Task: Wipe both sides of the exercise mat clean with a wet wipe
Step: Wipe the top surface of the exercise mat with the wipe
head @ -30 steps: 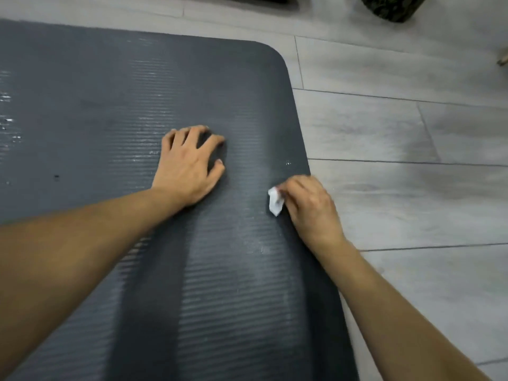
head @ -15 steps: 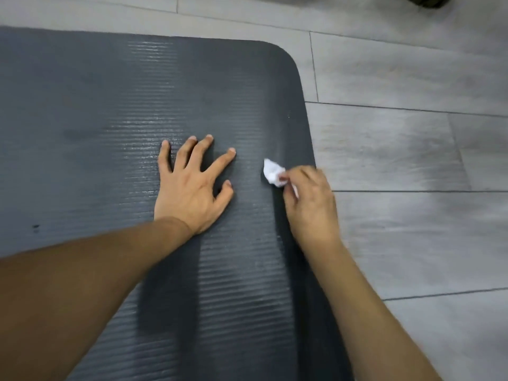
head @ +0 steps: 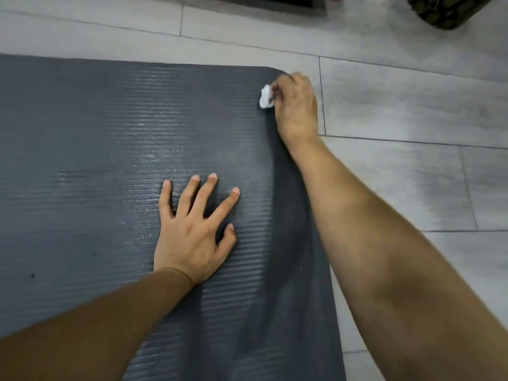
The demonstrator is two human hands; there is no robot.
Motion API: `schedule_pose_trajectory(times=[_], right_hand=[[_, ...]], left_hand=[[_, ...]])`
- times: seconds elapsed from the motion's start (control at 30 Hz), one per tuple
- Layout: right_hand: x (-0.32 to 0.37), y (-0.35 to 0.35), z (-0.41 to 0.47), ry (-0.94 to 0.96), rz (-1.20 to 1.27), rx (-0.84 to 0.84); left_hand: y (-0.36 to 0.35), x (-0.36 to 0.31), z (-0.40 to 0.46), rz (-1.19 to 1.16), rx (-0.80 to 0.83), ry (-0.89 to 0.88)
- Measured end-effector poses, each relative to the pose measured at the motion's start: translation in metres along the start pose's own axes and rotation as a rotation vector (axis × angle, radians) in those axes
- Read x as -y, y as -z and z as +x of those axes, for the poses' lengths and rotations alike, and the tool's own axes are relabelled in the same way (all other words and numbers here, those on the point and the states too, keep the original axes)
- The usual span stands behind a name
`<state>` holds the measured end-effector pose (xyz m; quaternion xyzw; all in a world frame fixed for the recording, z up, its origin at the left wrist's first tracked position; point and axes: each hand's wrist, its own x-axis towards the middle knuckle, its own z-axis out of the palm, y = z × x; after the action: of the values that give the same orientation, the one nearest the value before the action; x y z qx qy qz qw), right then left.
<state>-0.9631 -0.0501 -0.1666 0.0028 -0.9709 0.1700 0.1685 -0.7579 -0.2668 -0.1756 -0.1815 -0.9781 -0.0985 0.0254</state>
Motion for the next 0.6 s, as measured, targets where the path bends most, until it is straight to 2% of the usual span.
schedule_pose_trajectory(times=[0.1, 0.2, 0.3, 0.47, 0.53, 0.6], right_hand=[[-0.003, -0.017, 0.06, -0.015, -0.091, 0.118], [-0.01, -0.009, 0.053, -0.026, -0.06, 0.091], [-0.013, 0.015, -0.023, -0.013, 0.067, -0.011], [0.008, 0.083, -0.198, -0.134, 0.142, 0.089], [0.012, 0.091, -0.231, -0.157, 0.138, 0.092], [0.01, 0.081, -0.215, -0.15, 0.128, 0.047]], left_hand=[[-0.001, 0.001, -0.002, 0.007, -0.016, 0.003], [-0.002, 0.001, 0.0, 0.009, -0.011, 0.003], [0.0, 0.0, -0.001, 0.011, 0.003, 0.005], [0.001, -0.001, 0.001, 0.007, 0.03, 0.015], [0.001, -0.001, 0.001, 0.017, 0.041, 0.013], [0.001, 0.0, 0.002, 0.022, 0.045, 0.011]])
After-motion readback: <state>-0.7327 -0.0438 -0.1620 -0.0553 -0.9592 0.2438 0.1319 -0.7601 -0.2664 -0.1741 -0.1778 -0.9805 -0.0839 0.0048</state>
